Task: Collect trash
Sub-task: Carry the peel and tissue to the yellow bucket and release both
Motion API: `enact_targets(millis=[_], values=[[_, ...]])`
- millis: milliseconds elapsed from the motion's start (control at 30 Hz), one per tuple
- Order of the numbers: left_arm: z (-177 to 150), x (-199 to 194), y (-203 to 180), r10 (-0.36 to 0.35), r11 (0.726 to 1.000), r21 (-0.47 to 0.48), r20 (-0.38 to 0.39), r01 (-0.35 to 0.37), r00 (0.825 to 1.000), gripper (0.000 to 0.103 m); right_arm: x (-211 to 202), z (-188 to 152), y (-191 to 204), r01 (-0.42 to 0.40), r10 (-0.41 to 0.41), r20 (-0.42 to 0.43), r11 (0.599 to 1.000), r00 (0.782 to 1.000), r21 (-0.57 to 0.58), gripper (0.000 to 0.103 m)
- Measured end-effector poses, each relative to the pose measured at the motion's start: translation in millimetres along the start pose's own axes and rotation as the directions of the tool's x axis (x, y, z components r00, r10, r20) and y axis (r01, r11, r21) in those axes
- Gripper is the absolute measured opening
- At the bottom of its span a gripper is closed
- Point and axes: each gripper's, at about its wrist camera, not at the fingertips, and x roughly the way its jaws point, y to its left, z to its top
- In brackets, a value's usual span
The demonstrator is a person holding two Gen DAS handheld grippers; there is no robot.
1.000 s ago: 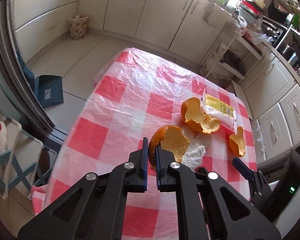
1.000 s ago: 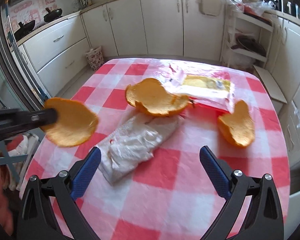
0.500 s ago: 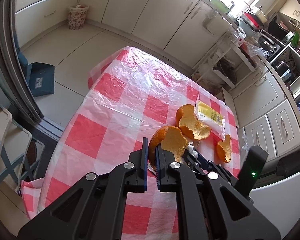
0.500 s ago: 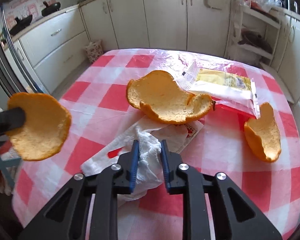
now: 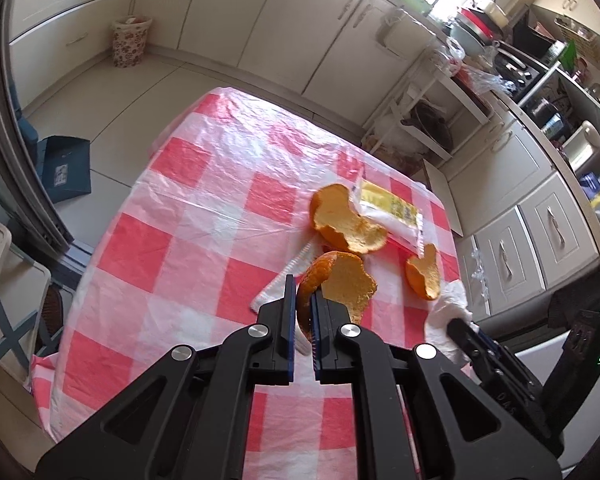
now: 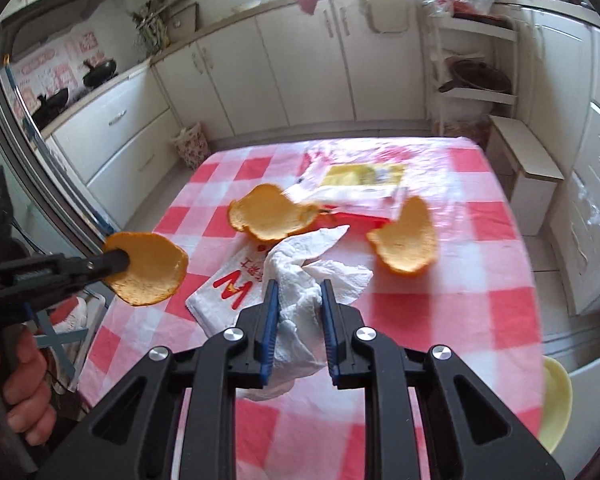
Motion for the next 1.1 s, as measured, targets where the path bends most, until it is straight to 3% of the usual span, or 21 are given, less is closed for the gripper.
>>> enact_targets(millis=[333,600,1100], values=[[-32,-7,-55,-0.057,0.992,0.115,0.020,0.054,0.998,0.006,-50,-11,-24,0.033,-0.032,0.082,0.999,0.996,-0.006,0.021],[-52,-13,-92,-0.049,0.977,0.210,0.066,0.034,0.997,0.006,-79,-21,-40,0.067,-0.065,0.137,0.998,0.988,-0.013,0.022],[-83,-15,-154,-0.052,0.931,0.365,0.103,0.011,0.993,0.006,-102,-32,-77,0.104,-0.111,0.161,0.993,0.981,0.048,0.022]])
